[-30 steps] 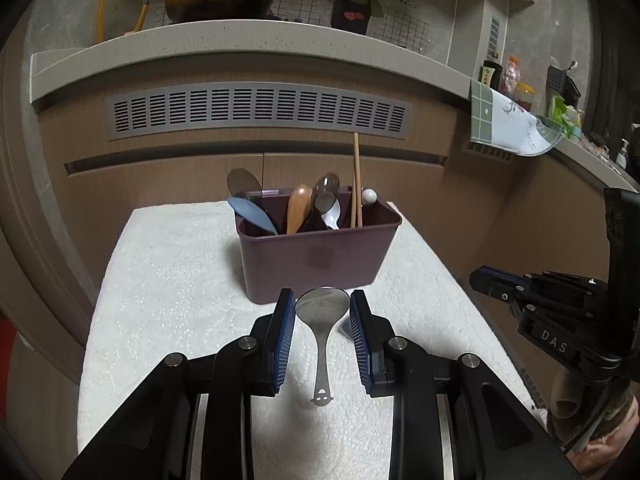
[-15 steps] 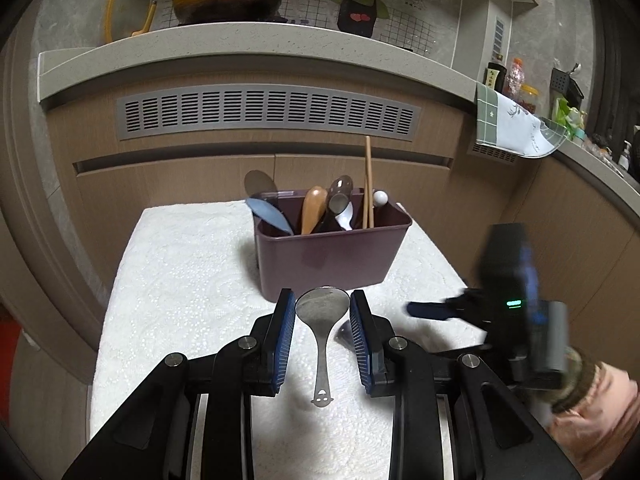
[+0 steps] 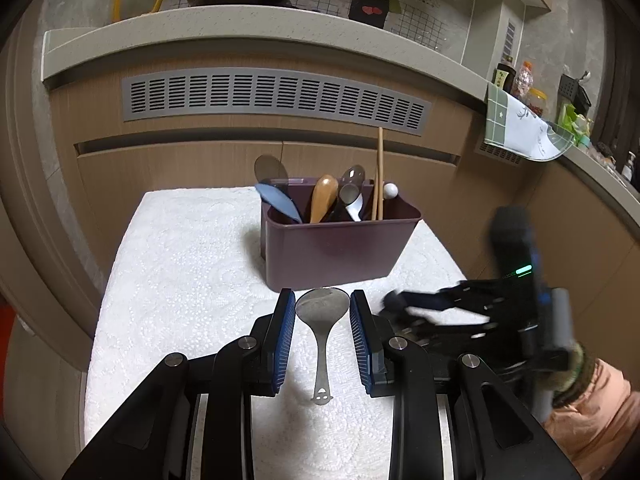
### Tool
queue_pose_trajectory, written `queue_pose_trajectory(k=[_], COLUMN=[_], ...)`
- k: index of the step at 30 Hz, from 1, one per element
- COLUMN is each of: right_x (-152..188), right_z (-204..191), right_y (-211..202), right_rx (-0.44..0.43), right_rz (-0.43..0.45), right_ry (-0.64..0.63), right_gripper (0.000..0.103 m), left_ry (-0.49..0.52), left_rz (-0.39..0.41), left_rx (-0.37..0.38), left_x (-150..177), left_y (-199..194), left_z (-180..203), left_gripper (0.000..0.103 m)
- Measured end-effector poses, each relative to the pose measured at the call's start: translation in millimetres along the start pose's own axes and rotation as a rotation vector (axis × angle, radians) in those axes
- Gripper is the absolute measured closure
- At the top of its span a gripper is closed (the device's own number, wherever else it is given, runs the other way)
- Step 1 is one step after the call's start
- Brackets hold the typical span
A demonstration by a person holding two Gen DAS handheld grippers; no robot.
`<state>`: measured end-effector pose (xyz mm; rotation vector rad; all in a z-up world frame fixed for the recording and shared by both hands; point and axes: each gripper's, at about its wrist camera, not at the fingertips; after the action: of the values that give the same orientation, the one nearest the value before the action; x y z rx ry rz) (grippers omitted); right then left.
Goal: Organize utensils
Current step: 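Lift the spatula and metal spoon and carry them over the caddy, then insert both utensils into the caddy, open both tools and withdraw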
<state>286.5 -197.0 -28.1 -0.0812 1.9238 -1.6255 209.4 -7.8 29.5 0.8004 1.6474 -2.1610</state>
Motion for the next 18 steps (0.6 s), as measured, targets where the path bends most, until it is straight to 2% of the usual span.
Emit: queue_pose_trajectory(k=[2,5,10,12,15,18], right_x=[4,-1,-44,-59,-86,-112], right_z=[7,17,25,28,35,46], right_y=[-26,-79,-184,-206,-215,-198], right_rx=[-0.001,0.012,0.089,0.095,0.098,0.075], right_rz=[0.058,0.193,0.477,0.561,0.643,0.656], right_ry=[0.035,0.075,0.096,0.100,0.120,0.146], right_gripper=[0.073,0.073,0.073,0.073,0.073,0.073], left_ry=[0.008,0.038,0.106,0.120,0.121,0.110], left_rz=[0.013,0.059,0.214,0.266,0.311,0.303], left_rx=[0.004,0.015,0.025,0.033,0.054,0.072], left_x=[-4,-21,-79,-98,-123,-141], left_y=[-6,-25,-73,-84,-86,-72], left_z=[4,11,25,27,23,15], left_gripper=[0.074,0.074,0.074,0.074,0.074,0.074])
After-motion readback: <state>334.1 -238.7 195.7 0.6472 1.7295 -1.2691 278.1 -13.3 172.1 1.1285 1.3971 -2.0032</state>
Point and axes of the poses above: each gripper's, at about its wrist camera, not at the fingertips, and y roughly the way its jaws point, z to its right, x to its underside, and after that the axes turned 15 degrees about -z, right-handed
